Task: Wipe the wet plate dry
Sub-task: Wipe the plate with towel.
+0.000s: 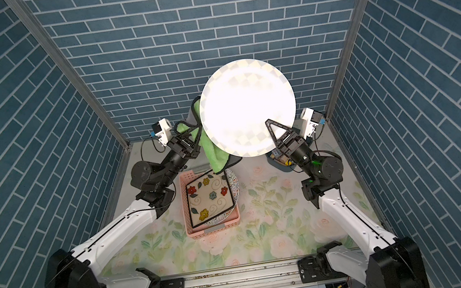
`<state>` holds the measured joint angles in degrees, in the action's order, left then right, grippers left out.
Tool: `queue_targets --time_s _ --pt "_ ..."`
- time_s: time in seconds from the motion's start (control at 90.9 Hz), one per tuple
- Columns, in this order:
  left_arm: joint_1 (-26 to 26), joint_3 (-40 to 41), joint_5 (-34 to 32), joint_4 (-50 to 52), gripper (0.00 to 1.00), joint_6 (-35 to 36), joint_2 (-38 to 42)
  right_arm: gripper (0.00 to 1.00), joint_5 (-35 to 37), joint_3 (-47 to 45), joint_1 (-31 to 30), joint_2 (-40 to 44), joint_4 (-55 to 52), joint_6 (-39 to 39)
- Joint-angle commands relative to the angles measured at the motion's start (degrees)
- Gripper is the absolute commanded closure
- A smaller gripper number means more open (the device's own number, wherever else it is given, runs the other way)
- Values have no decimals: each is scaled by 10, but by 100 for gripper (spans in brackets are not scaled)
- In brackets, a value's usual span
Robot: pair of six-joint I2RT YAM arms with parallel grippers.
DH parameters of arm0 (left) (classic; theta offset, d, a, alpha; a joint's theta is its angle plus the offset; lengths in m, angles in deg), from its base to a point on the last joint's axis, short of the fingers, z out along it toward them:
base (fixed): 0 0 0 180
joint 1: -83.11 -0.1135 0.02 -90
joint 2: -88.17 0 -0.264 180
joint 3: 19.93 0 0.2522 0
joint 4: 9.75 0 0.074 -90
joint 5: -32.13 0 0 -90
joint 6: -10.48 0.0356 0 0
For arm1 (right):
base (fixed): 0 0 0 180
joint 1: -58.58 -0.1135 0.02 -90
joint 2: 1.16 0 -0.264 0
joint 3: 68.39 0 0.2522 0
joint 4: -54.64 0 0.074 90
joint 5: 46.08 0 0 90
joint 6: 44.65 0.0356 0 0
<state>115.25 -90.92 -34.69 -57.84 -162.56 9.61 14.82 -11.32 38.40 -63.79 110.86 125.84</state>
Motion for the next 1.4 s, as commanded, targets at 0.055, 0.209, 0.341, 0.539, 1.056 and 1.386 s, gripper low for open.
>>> queue_targets --time_s 0.055,0.209,0.341,0.539,1.056,1.386 --pt "29 -84 39 -239 100 -178 -58 100 -25 14 -23 -11 83 47" --pt "58 -142 26 -330 100 -225 -101 100 -51 19 -49 -28 77 43" --pt "102 -201 22 -404 100 -244 -150 100 -67 56 -97 -73 111 43" --pt "175 -267 33 -445 100 -255 -229 100 -60 188 -80 -147 117 54" --pt "101 -401 -23 -407 100 -257 -217 100 -79 34 -61 -78 190 51" --pt "153 -420 23 -410 100 -262 -262 100 -66 168 -32 -146 150 49"
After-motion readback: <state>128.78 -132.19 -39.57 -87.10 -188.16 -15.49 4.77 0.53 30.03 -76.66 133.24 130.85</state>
